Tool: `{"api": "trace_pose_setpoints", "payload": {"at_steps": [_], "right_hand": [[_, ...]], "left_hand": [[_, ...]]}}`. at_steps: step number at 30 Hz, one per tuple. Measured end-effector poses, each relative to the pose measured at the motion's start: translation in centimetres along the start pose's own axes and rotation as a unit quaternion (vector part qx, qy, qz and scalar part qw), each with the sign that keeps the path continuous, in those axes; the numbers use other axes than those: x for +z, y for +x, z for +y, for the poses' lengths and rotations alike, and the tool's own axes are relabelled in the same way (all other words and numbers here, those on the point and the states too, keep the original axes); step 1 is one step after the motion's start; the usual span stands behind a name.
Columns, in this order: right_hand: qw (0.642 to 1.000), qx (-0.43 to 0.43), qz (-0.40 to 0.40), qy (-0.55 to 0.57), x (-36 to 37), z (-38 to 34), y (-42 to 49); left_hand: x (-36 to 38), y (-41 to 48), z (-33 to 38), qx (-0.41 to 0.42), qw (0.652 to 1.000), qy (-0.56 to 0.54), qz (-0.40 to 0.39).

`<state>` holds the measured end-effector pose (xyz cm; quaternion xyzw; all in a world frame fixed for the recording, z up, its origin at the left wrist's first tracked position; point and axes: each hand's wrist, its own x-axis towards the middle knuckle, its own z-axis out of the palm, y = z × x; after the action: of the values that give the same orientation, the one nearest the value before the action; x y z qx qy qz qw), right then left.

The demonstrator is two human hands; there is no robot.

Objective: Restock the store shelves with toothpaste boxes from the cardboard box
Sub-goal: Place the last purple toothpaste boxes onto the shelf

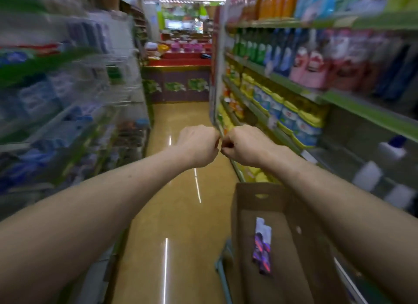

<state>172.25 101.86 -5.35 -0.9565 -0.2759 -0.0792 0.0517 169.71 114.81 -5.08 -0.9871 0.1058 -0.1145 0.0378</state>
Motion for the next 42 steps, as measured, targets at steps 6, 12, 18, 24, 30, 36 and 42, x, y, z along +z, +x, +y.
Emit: {"api": "trace_pose_setpoints", "payload": {"at_steps": [6,12,18,24,30,36,42], "right_hand": [[0.996,0.067,-0.051,0.024,3.4,11.0,-3.8],[0.987,0.101,-0.103,0.07,9.7,19.0,-6.2],[0.966,0.154,-0.169,0.117,16.9,23.5,-8.3],[0.934,0.215,-0.251,0.136,24.6,25.7,-10.1],[0.9,0.257,-0.31,0.164,31.9,26.3,-11.1],[0.871,0.283,-0.362,0.17,39.2,25.6,-10.8],[0.841,0.322,-0.391,0.191,45.9,24.8,-10.1]], "left_hand": [[5.7,5.5,10.0,0.035,0.997,-0.041,-0.063],[13.2,8.5,16.9,0.041,0.983,-0.087,-0.155],[21.0,10.0,20.2,0.056,0.972,-0.091,-0.21],[29.9,10.0,22.6,0.04,0.955,-0.105,-0.275],[37.9,9.8,22.9,0.04,0.928,-0.118,-0.35],[44.0,10.1,21.7,0.038,0.91,-0.141,-0.389],[48.8,10.7,21.5,0.064,0.897,-0.127,-0.419]]}}
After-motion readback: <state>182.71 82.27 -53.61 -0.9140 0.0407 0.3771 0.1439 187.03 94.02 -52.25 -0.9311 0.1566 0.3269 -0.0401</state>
